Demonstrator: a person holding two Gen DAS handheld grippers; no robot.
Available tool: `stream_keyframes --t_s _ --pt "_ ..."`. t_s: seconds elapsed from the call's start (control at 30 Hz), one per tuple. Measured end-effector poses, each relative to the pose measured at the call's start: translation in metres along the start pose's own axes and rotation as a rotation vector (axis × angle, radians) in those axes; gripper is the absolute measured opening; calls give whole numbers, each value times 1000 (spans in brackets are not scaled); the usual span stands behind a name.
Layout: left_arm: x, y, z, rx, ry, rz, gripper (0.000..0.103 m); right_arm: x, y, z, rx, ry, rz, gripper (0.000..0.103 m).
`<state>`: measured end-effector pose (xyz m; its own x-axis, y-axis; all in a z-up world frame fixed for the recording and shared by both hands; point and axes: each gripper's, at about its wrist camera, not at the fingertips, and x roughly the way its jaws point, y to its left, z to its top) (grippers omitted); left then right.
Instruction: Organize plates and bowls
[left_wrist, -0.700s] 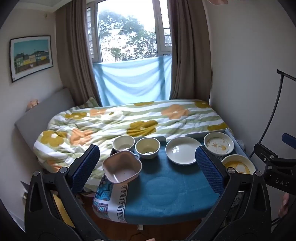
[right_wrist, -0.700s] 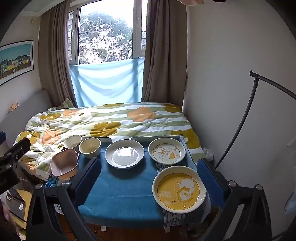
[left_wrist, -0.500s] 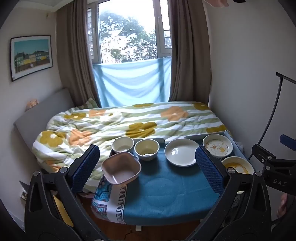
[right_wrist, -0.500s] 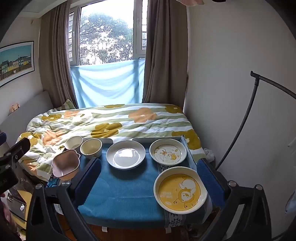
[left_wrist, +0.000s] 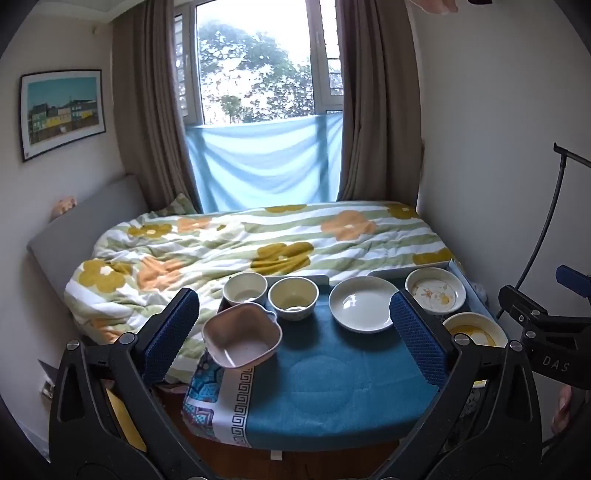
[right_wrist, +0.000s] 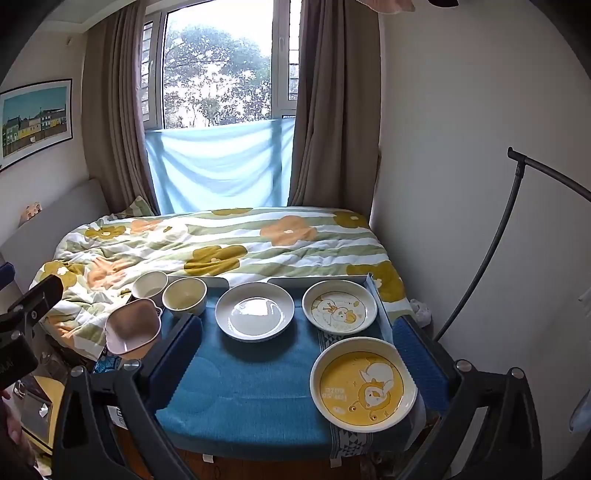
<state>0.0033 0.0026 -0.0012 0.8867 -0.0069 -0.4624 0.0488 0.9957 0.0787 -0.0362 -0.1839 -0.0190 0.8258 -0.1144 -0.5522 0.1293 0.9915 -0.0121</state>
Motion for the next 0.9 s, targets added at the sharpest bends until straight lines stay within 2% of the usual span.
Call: stream_keyframes --t_s 0.9 --pt "-1 -3 4 4 7 6 103 0 3 -5 -6 4 -2 103"
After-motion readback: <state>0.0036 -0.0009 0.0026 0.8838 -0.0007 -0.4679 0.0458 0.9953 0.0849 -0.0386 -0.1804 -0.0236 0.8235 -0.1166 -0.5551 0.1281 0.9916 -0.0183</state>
